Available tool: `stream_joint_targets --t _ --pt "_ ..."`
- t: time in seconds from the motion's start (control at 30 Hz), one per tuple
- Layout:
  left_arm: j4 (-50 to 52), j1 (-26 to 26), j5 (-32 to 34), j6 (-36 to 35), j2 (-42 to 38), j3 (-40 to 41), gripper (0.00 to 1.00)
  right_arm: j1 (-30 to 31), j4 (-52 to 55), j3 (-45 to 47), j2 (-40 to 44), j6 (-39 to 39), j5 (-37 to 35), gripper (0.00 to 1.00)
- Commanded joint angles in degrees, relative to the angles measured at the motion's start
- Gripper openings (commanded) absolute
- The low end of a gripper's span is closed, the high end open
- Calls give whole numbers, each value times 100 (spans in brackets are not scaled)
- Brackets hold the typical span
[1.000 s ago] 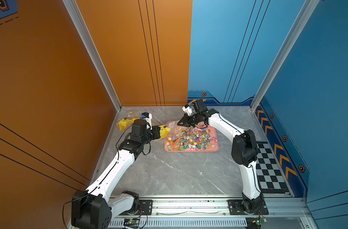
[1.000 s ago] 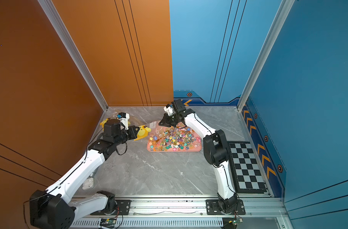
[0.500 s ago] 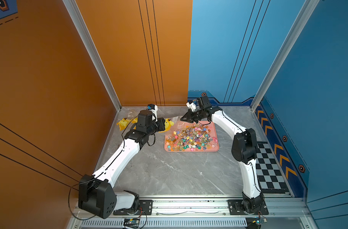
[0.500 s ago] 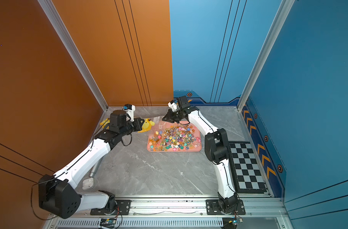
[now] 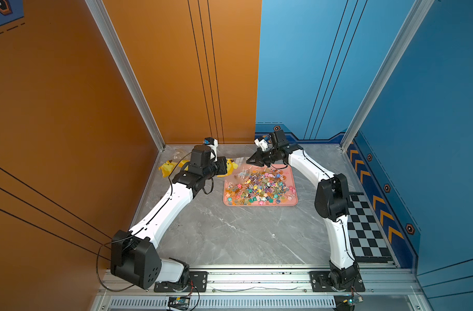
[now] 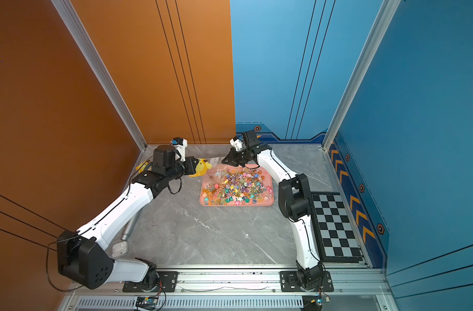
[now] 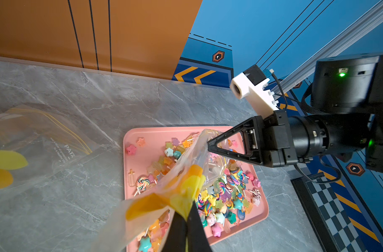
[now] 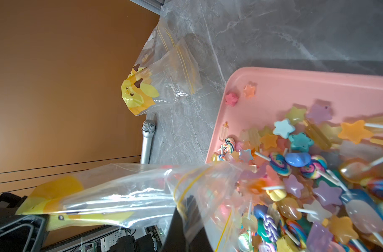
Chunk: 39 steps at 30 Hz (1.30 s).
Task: Pour candies out of the ziploc bag
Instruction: 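Pour the candies out of the ziploc bag onto the tray.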
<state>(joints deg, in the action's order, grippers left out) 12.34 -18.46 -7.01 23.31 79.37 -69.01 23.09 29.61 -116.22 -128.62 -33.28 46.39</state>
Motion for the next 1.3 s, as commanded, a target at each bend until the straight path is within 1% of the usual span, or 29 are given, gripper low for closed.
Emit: stream_joint_targets --t 0.0,0.53,0.57,0.7,0.93,1.17,1.27 --pt "-198 40 441 -134 -159 -376 0 -455 434 118 -118 -14 -834 0" --pt "-201 -104 503 -213 -86 -597 0 -676 417 850 634 234 -1056 0" --pt "8 -127 507 -221 -68 -644 0 -708 414 896 681 234 -1045 0" --pt "30 -233 546 -248 5 -759 0 -838 364 1113 897 243 -1041 0" --pt "53 -445 569 -273 189 -888 0 -1064 101 1803 1401 216 -1003 0" --pt "268 -732 575 -464 462 -1359 0 -1315 -271 2489 1771 106 -925 1" --pt "429 -896 590 -587 675 -1615 0 -1402 -623 2925 1947 -38 -882 1"
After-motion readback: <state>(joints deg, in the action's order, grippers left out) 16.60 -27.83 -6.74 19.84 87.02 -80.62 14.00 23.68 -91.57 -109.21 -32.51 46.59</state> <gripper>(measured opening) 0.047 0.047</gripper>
